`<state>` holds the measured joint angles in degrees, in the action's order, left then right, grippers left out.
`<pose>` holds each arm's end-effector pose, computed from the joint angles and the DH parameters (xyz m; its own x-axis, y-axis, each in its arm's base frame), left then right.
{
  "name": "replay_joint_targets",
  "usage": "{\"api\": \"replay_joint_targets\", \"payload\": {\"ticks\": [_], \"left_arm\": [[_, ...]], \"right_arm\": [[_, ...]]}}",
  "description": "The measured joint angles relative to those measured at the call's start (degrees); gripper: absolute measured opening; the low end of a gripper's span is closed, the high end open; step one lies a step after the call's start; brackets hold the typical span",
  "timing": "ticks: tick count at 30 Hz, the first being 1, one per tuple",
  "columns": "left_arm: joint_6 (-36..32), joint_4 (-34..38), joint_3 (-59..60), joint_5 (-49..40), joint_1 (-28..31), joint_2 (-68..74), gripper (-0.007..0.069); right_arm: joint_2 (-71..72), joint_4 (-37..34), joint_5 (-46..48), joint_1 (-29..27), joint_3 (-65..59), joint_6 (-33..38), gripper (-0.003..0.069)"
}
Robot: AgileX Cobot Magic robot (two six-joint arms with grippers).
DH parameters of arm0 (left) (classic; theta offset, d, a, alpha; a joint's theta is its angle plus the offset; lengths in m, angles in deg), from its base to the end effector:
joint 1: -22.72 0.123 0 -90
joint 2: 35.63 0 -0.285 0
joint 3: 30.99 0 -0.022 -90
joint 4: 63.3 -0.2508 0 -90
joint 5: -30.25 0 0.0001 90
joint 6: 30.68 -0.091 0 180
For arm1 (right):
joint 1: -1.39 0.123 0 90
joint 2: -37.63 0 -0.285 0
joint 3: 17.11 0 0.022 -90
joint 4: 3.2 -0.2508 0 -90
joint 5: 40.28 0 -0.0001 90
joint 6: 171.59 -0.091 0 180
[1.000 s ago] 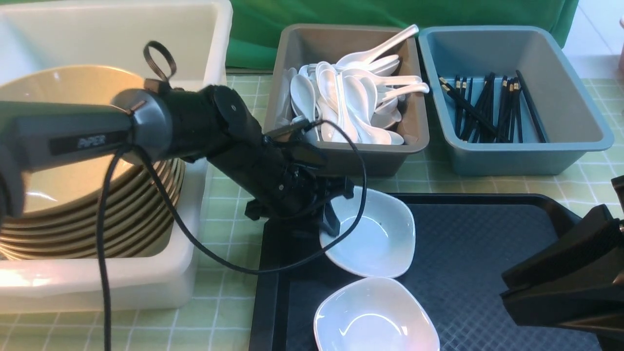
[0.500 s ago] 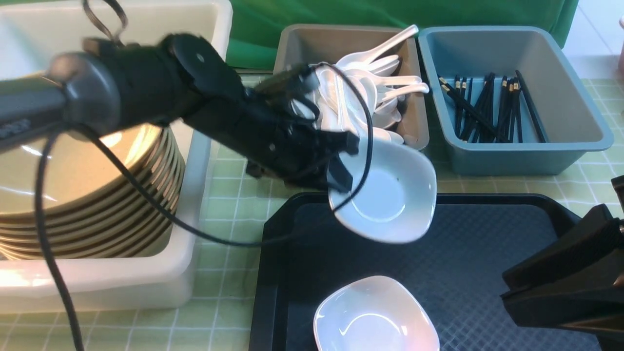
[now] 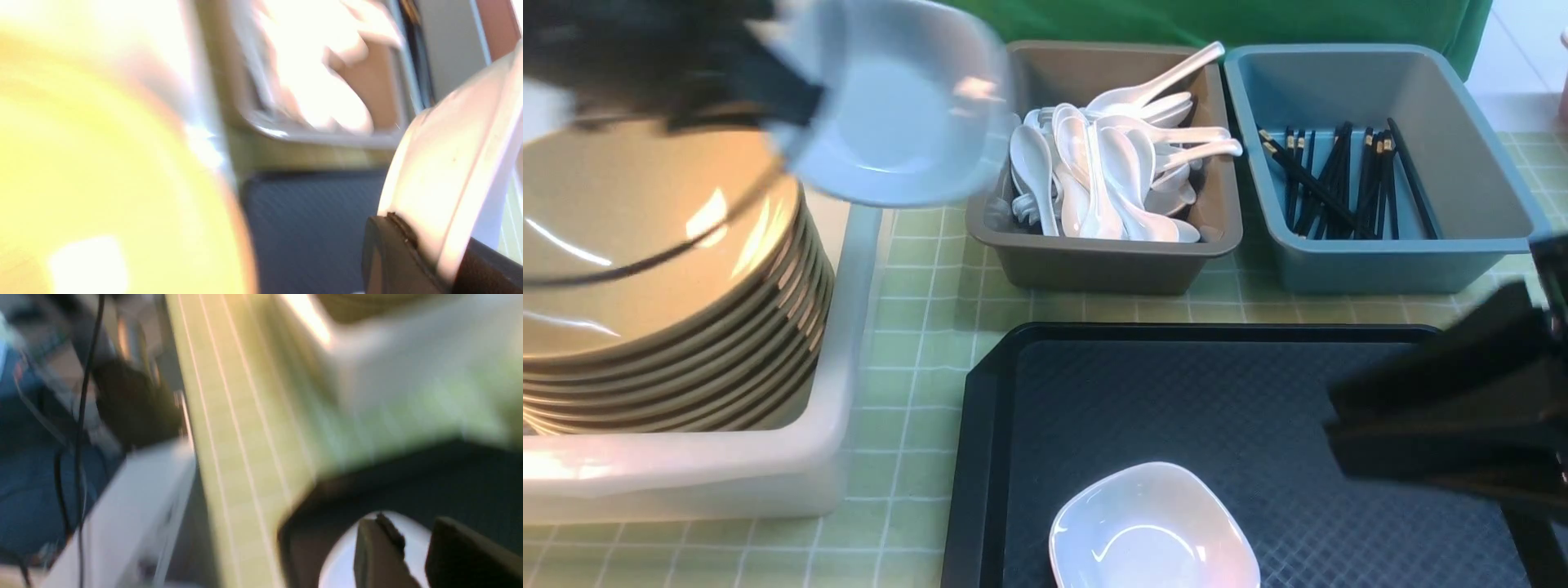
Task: On green table put chopsticks spoon bowls plates into blue grey white boxes.
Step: 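Place the white bowl into the white bin with the other dishes with the left gripper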
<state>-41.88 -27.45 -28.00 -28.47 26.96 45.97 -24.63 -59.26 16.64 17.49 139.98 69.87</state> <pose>0.2615 -0.0263 0.3921 -0.7724 -0.1985 -0.6033 0.1480 0.8675 -0.4749 0.1442 0.1075 0.3800 -0.2365 -0.3536 -0.9050 -0.8994 0.4321 0.0662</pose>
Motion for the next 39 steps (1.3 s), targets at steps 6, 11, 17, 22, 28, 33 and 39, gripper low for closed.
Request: {"api": "replay_joint_targets", "payload": {"ticks": [6, 11, 17, 22, 28, 33, 39], "left_arm": [[0.8, -0.4, 12.5, 2.2, 18.5, -14.7, 0.0015], [6.8, -6.5, 15.3, 9.5, 24.2, -15.2, 0.0015], [16.5, -11.7, 11.8, 14.5, 32.5, -7.0, 0.0015], [13.8, -8.0, 9.1, 14.3, 39.2, -1.5, 0.0015], [10.8, -9.1, 8.5, 13.7, 42.6, 1.6, 0.0015], [12.1, -12.9, 8.5, 10.6, 42.8, 5.3, 0.0015], [14.5, -12.7, 8.5, 8.0, 42.8, 7.2, 0.0016]], "right_arm": [[0.0, -11.0, -2.5, 0.0, 0.0, 14.0, 0.0192], [0.0, -11.7, -2.8, 0.0, 0.0, 15.5, 0.0194], [0.0, -11.2, -2.4, 0.0, 0.0, 16.2, 0.0194], [0.0, -10.7, -2.1, 0.0, 0.0, 16.3, 0.0194], [0.0, -10.7, -1.9, 0.0, 0.0, 16.3, 0.0195], [0.0, -10.7, -1.9, 0.0, 0.0, 16.3, 0.0195], [0.0, -10.7, -3.2, 0.0, 0.0, 16.3, 0.0197]]}}
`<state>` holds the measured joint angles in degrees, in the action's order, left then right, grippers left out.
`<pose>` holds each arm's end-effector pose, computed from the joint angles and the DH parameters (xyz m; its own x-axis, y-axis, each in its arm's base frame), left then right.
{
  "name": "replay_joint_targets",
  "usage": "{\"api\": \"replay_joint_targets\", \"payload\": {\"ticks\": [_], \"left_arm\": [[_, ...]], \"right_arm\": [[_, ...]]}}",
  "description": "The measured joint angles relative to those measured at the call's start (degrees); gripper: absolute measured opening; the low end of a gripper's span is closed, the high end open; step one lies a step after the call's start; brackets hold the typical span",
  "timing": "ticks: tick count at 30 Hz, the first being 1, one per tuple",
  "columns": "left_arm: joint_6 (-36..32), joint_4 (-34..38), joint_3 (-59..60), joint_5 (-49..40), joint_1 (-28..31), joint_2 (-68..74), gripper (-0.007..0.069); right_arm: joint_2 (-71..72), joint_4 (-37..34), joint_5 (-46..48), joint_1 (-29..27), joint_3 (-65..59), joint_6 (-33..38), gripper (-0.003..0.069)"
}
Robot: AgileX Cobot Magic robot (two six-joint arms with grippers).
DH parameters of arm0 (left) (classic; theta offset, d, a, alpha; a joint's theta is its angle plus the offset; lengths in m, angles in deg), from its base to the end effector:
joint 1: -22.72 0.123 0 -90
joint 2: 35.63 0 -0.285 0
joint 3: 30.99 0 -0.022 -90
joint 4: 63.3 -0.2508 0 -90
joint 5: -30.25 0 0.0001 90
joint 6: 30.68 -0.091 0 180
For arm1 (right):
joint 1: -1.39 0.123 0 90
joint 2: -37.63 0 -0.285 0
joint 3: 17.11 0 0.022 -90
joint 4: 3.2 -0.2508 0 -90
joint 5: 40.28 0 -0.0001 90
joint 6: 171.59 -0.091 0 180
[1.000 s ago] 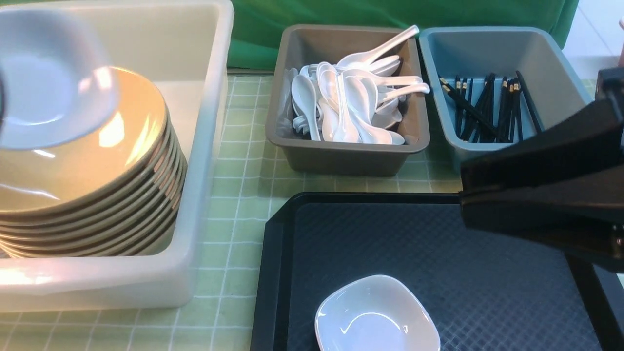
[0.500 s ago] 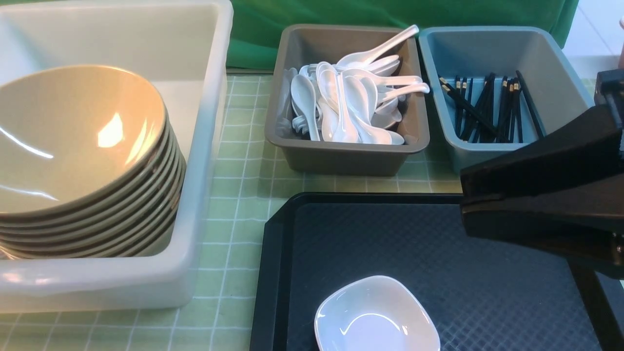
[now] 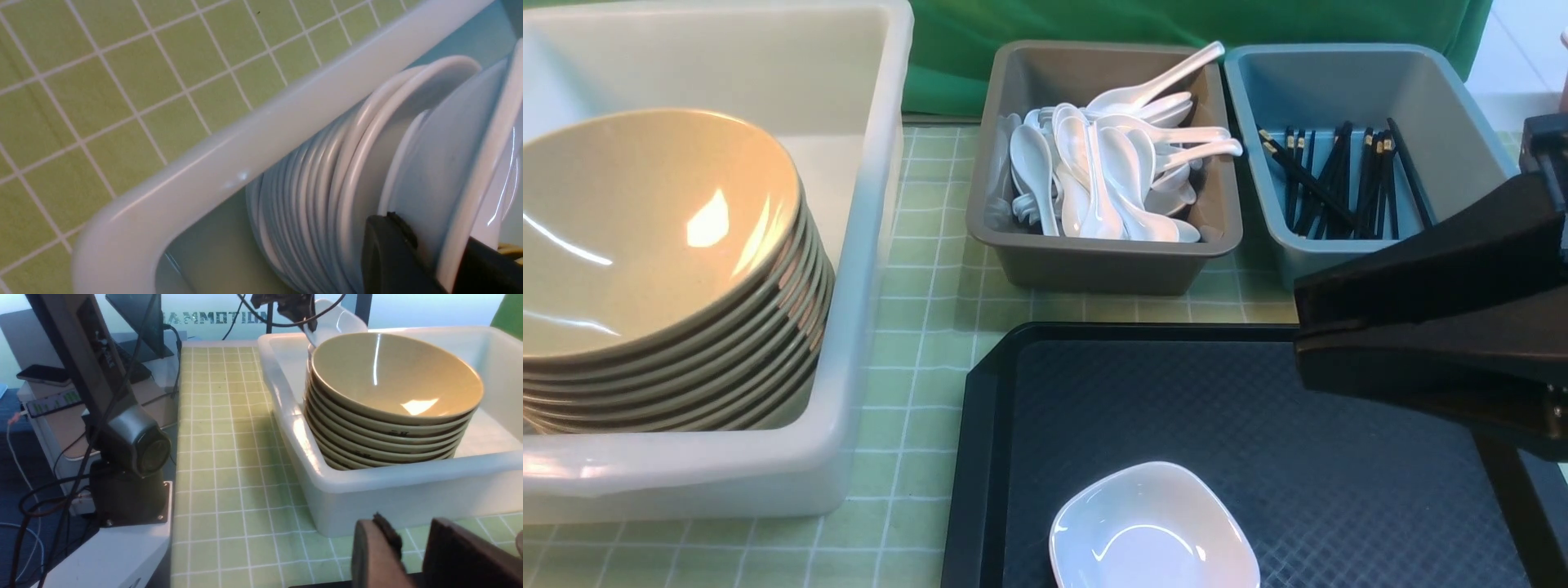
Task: On green table put chopsticks spoon bowls plates into blue grey white boxes.
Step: 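Place the white bowl into the white bin with the other dishes with the left gripper, then grasp the small white bowl on the black tray by its rim with the left gripper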
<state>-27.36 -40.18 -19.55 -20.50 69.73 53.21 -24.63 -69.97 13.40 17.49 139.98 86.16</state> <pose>0.2180 0.1932 0.3107 -0.3662 -0.8347 -0.4112 -0.7430 0.5284 -0.4109 0.1460 0.1123 0.3940 -0.0121 -0.2845 -0.9586 -0.9218 0.3746 -0.0995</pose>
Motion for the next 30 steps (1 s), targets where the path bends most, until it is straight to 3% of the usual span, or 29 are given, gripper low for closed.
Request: {"api": "replay_joint_targets", "payload": {"ticks": [7, 14, 19, 20, 22, 25, 30], "left_arm": [[4.7, -1.6, 0.0, -1.0, 0.0, -0.1, 0.0022], [7.5, -4.2, 0.0, -1.2, -1.7, -0.1, 0.0115], [11.7, -11.0, -0.5, -2.1, -4.8, -0.1, 0.0245], [13.6, -14.1, -1.4, -2.8, -5.5, -0.1, 0.0313], [15.2, -16.4, -2.3, -3.4, -6.0, -0.2, 0.0353], [19.4, -22.7, -6.0, -6.5, -8.0, -0.8, 0.0491], [20.4, -28.2, -14.2, -13.3, -12.6, -2.7, 0.0621]], "right_arm": [[0.0, 0.0, -0.8, 0.0, 0.0, 0.0, 0.0204], [0.0, 0.0, -0.8, 0.0, 0.0, 0.0, 0.0204], [0.0, 0.0, -0.8, 0.0, 0.0, 0.0, 0.0207], [0.0, 0.0, -0.8, 0.0, 0.0, 0.0, 0.0208], [0.0, 0.0, -0.8, 0.0, 0.0, 0.0, 0.0210], [0.0, 0.0, -0.7, 0.0, 0.0, 0.0, 0.0214], [0.0, 0.2, 0.3, 0.0, 0.0, 0.0, 0.0218]]}}
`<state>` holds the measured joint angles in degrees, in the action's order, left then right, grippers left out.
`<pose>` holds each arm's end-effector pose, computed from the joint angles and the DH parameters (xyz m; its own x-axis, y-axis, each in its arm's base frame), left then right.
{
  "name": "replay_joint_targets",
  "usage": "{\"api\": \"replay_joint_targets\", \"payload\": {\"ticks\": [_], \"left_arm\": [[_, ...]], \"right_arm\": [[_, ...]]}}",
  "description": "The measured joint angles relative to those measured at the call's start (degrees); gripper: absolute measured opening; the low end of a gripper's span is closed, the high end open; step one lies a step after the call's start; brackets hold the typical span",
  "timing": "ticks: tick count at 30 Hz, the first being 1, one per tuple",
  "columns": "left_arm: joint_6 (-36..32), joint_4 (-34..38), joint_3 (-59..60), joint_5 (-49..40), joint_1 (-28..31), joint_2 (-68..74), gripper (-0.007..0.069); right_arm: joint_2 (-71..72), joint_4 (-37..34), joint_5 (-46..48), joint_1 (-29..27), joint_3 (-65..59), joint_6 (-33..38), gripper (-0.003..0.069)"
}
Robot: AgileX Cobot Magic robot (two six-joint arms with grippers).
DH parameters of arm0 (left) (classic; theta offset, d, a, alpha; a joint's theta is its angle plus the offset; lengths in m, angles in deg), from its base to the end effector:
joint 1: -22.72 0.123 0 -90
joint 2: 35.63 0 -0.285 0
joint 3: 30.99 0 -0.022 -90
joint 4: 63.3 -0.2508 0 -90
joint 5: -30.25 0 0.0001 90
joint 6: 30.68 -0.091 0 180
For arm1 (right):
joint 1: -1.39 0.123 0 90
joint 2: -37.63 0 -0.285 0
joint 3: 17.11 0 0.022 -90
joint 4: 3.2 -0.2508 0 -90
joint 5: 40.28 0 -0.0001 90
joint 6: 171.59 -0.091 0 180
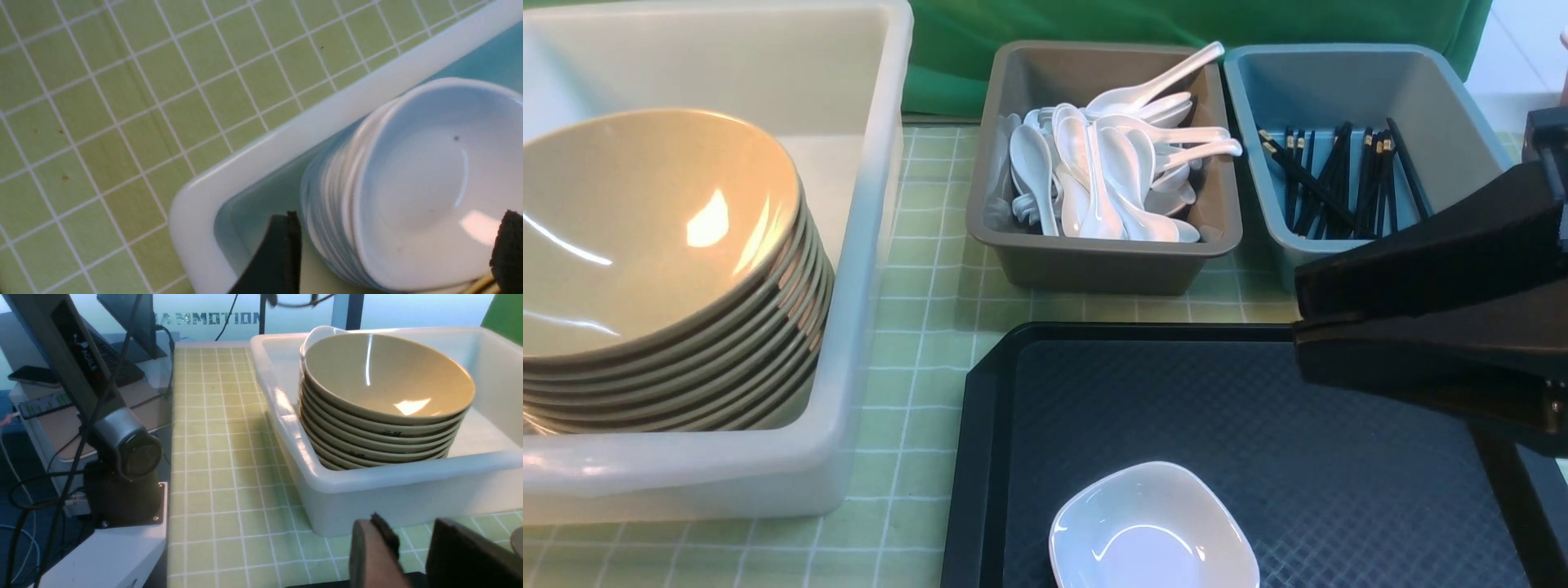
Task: On green table put chopsticks spoon bowls plates into blue grey white boxes.
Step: 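Grasp the small white bowl on the black tray by its rim with the left gripper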
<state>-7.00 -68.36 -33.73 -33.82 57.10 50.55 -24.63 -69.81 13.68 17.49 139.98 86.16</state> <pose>0.2241 0.1620 0.3814 -0.4284 -0.7350 -0.5256 -0.8111 0.5691 -0.1348 0.1457 0.1124 0.3937 -0.0119 -0.2880 -0.9576 -0.9235 0.3704 -0.0999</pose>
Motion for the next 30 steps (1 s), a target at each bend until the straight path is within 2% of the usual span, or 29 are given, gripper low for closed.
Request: {"api": "replay_joint_targets", "payload": {"ticks": [4, 9, 12, 16, 17, 18, 23, 26, 28, 30], "left_arm": [[-5.7, 1.4, -5.6, -4.5, -8.1, -2.9, 0.0633], [-19.1, 13.4, -6.5, -6.3, -24.7, -5.3, 0.0621], [-27.4, 20.5, -6.5, -7.4, -35.6, -4.6, 0.0578], [-36.3, 26.7, -4.8, -7.5, -50.8, -0.3, 0.0521], [-36.9, 26.8, -4.7, -7.5, -50.8, 0.0, 0.0516], [-38.4, 27.4, -4.0, -7.5, -56.1, 3.2, 0.0497], [-43.9, 27.8, -3.6, -6.8, -68.6, 16.1, 0.0463], [-47.5, 27.7, -3.6, -6.3, -71.2, 21.3, 0.0464], [-53.5, 27.7, -3.6, -5.3, -72.9, 27.9, 0.0463], [-55.2, 27.7, -3.6, -5.1, -73.1, 29.3, 0.0463]], "right_arm": [[0.0, 2.4, 0.8, 0.0, 0.0, -1.5, 0.0221], [0.0, 9.1, 1.8, 0.0, 0.0, -6.1, 0.0219], [0.8, 12.6, 2.6, 0.0, 0.0, -9.1, 0.0169], [3.0, 14.9, 3.1, 0.0, 0.0, -13.7, 0.0047], [3.1, 14.9, 3.0, 0.0, 0.0, -13.9, 0.0044], [4.4, 16.2, 2.9, 0.0, 0.0, -15.9, 0.0029], [9.1, 20.0, 2.7, 0.0, 0.0, -21.0, 0.0022], [10.6, 20.2, 3.7, 0.0, 0.0, -21.6, 0.0022], [12.3, 20.3, 5.2, 0.0, 0.0, -22.1, 0.0022], [13.0, 20.3, 5.7, 0.0, 0.0, -22.2, 0.0022]]}}
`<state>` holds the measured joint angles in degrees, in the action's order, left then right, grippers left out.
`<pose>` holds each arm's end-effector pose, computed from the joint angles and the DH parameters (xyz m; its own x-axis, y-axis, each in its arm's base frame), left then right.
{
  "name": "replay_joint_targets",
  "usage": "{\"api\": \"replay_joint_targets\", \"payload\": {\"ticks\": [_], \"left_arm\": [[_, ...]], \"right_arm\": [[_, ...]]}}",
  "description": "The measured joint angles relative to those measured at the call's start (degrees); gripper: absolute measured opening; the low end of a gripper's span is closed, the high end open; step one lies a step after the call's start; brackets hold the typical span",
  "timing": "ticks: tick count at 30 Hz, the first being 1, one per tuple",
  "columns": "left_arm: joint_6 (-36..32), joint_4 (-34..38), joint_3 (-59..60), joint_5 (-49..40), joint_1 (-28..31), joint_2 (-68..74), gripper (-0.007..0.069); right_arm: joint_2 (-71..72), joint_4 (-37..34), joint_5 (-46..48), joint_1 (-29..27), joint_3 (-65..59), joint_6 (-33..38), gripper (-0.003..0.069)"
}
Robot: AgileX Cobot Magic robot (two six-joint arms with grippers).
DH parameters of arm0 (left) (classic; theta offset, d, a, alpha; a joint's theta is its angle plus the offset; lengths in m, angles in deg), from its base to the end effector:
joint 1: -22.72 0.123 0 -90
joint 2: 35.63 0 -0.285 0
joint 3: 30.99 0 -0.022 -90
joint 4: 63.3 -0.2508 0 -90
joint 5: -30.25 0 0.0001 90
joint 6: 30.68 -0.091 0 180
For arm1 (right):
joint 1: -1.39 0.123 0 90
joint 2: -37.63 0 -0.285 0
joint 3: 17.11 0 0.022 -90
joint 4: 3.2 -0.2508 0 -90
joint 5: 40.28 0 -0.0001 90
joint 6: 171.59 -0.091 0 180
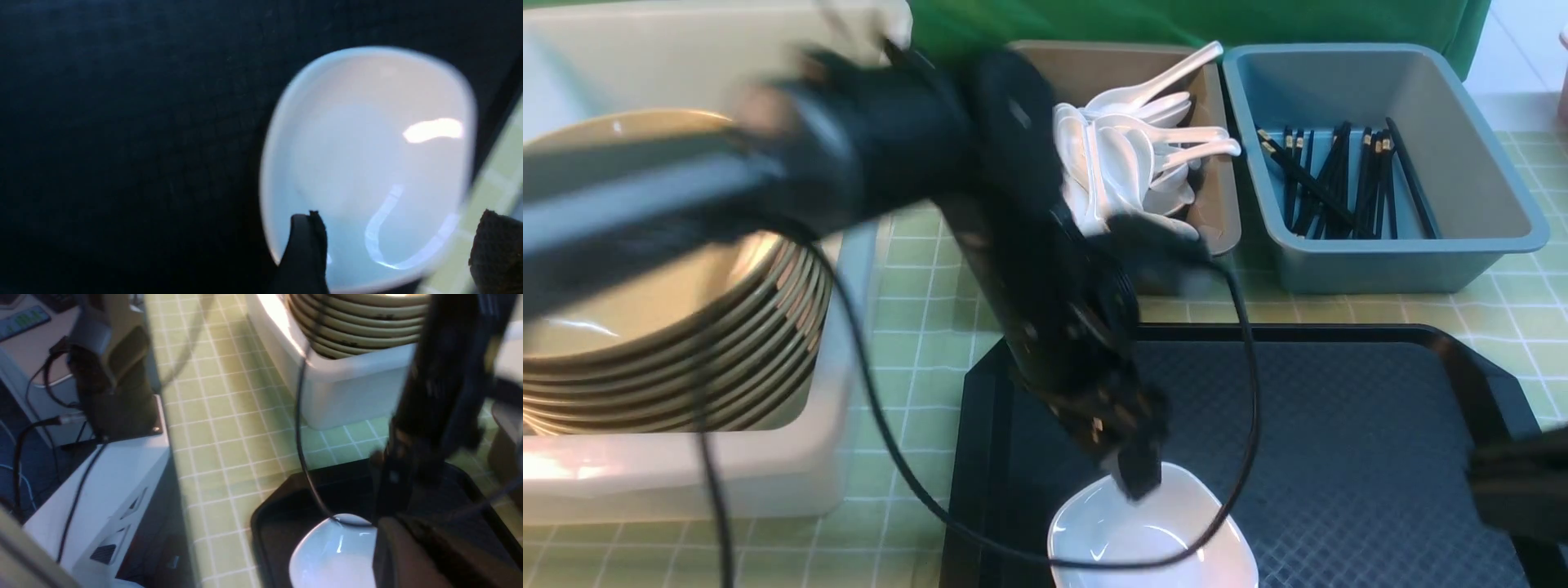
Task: On green table put chopsticks spoon bowls plates into blue grey white boxes.
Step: 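Grasp the small white bowl on the black tray by its rim with the left gripper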
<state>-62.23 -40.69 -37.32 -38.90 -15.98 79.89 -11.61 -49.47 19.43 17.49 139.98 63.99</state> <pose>0.2695 -0.2578 0.2337 -0.4813 0.8551 -0.1927 0.8571 0.4131 -0.3078 0.0863 0.0840 0.3990 -0.1118 -0.4113 -0.9046 -0.8787 0.4660 -0.1033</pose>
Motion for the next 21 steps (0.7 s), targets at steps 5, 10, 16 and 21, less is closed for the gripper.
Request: {"api": "replay_joint_targets", "payload": {"ticks": [5, 10, 16, 21], "left_arm": [[-2.6, 0.1, 0.0, 0.9, -0.1, 6.1, 0.0463], [-3.5, 2.4, 0.0, 0.9, -0.1, 10.2, 0.0461], [-3.6, 4.7, -0.1, 0.6, -0.1, 11.7, 0.0330], [-3.6, 4.6, -0.1, 0.6, -0.1, 12.3, 0.0044]], "right_arm": [[1.3, 0.1, 0.9, 0.0, 0.0, -0.2, 0.0024], [1.4, 0.1, 1.0, 0.0, 0.0, -0.2, 0.0025], [1.4, 0.1, 1.0, 0.0, 0.0, -0.2, 0.0027], [1.4, 0.1, 0.8, 0.0, 0.0, -0.2, 0.0036]]}}
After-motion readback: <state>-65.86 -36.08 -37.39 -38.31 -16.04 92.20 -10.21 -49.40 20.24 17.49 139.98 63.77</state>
